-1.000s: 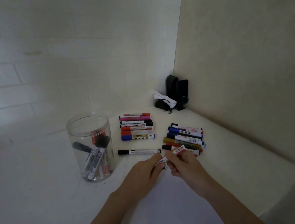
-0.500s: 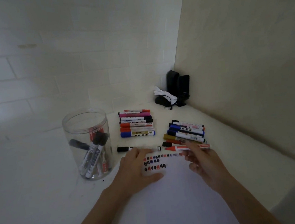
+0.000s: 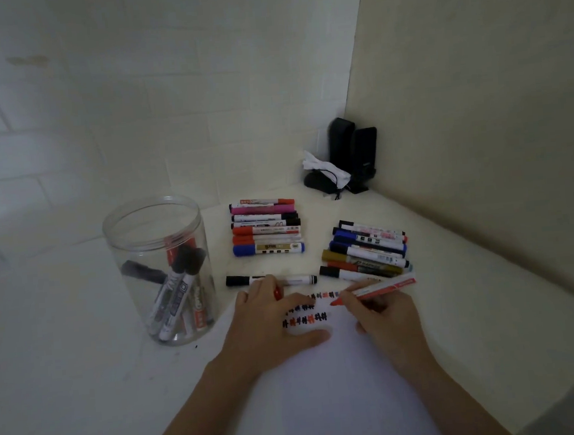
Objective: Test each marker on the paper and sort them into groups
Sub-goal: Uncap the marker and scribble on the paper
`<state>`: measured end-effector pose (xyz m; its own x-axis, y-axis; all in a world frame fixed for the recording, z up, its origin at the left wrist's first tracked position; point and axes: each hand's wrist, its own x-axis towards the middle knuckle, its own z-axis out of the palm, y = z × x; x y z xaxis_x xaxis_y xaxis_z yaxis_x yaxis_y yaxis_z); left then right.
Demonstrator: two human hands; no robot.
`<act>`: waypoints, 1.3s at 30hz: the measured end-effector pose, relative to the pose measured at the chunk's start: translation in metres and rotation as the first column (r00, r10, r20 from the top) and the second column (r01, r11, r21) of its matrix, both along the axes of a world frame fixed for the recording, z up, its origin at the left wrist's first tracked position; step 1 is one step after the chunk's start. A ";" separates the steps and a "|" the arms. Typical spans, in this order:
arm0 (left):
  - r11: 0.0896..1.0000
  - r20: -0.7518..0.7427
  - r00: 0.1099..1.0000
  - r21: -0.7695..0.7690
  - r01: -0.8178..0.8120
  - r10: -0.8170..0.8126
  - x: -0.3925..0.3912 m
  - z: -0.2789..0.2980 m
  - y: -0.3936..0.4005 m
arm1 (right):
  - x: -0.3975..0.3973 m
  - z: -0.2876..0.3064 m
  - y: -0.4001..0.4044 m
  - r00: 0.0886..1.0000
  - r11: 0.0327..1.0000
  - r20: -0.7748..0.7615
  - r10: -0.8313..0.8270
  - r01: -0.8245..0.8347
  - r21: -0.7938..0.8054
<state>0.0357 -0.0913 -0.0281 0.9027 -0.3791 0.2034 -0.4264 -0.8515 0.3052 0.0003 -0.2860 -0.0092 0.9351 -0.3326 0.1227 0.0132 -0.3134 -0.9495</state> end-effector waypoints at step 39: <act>0.999 0.010 0.999 0.031 -0.031 0.031 0.001 -0.003 0.000 | 0.000 0.000 0.005 0.998 0.975 -0.016 0.059 -0.061 -0.215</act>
<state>0.0369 -0.0911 -0.0313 0.9121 -0.3575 0.2008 -0.4026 -0.8734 0.2740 0.0005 -0.2809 -0.0096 0.9540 -0.2425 0.1764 0.0296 -0.5090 -0.8602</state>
